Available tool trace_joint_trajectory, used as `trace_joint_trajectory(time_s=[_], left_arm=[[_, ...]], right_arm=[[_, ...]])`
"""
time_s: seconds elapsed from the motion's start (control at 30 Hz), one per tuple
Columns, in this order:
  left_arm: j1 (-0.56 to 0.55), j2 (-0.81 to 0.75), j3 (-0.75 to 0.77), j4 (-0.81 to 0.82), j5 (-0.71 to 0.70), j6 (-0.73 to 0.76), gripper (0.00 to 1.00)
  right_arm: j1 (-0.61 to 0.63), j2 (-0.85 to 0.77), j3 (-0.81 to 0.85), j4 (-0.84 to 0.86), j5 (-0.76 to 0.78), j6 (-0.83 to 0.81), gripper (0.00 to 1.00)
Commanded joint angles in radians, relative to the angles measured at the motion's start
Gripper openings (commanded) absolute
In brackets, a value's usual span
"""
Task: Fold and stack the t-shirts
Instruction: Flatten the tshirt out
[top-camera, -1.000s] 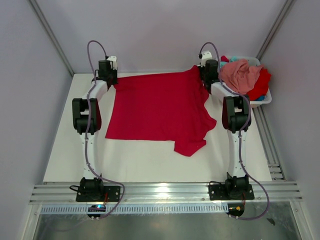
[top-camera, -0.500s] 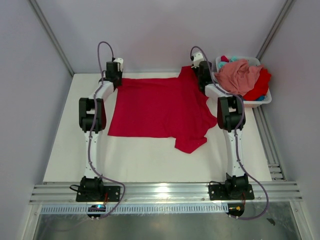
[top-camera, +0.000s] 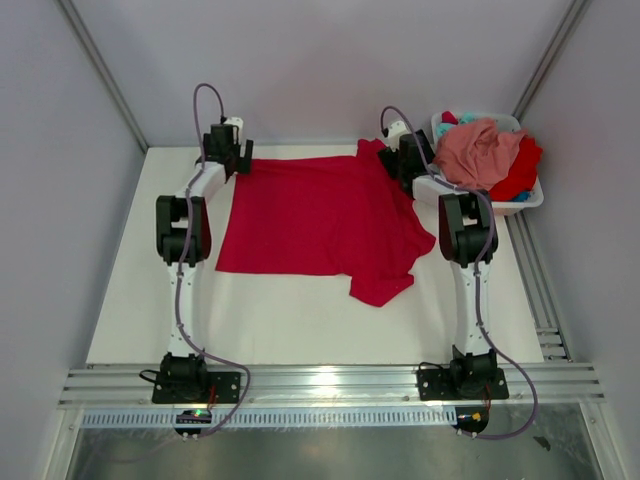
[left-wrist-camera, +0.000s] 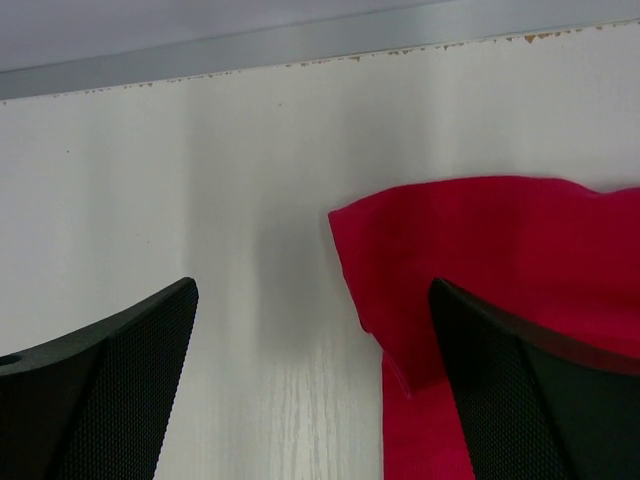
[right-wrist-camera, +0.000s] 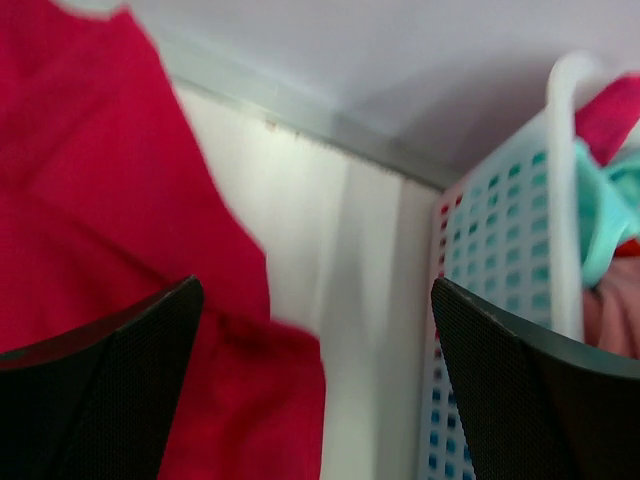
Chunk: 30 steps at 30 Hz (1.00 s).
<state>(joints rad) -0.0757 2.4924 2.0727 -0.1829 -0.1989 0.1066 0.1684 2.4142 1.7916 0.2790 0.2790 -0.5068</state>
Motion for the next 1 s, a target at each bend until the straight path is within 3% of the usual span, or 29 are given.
trace_joint_trajectory(time_s=[0.0, 0.13, 0.3, 0.4, 0.5, 0.77, 0.97], left_arm=[[0.004, -0.14, -0.023, -0.026, 0.025, -0.042, 0.99], [0.004, -0.324, -0.244, -0.041, 0.113, -0.058, 0.99], [0.004, -0.51, -0.541, 0.071, 0.177, -0.061, 0.99], [0.004, -0.549, -0.597, 0.056, 0.193, -0.053, 0.99], [0.004, -0.605, -0.635, -0.025, 0.271, -0.03, 0.99], [0.004, -0.788, -0.782, -0.159, 0.509, 0.007, 0.99], [0.004, -0.842, -0.841, -0.251, 0.608, 0.062, 0.99]], right_arm=[[0.008, -0.19, -0.105, -0.076, 0.012, 0.048, 0.99], [0.014, -0.392, -0.299, -0.097, -0.052, 0.108, 0.99], [0.043, -0.521, -0.545, 0.018, -0.04, 0.071, 0.99], [0.068, -0.544, -0.584, 0.016, -0.011, 0.036, 0.99], [0.069, -0.595, -0.589, -0.112, -0.066, 0.059, 0.99], [0.069, -0.77, -0.658, -0.328, -0.458, 0.079, 0.99], [0.068, -0.825, -0.675, -0.411, -0.471, 0.033, 0.99]])
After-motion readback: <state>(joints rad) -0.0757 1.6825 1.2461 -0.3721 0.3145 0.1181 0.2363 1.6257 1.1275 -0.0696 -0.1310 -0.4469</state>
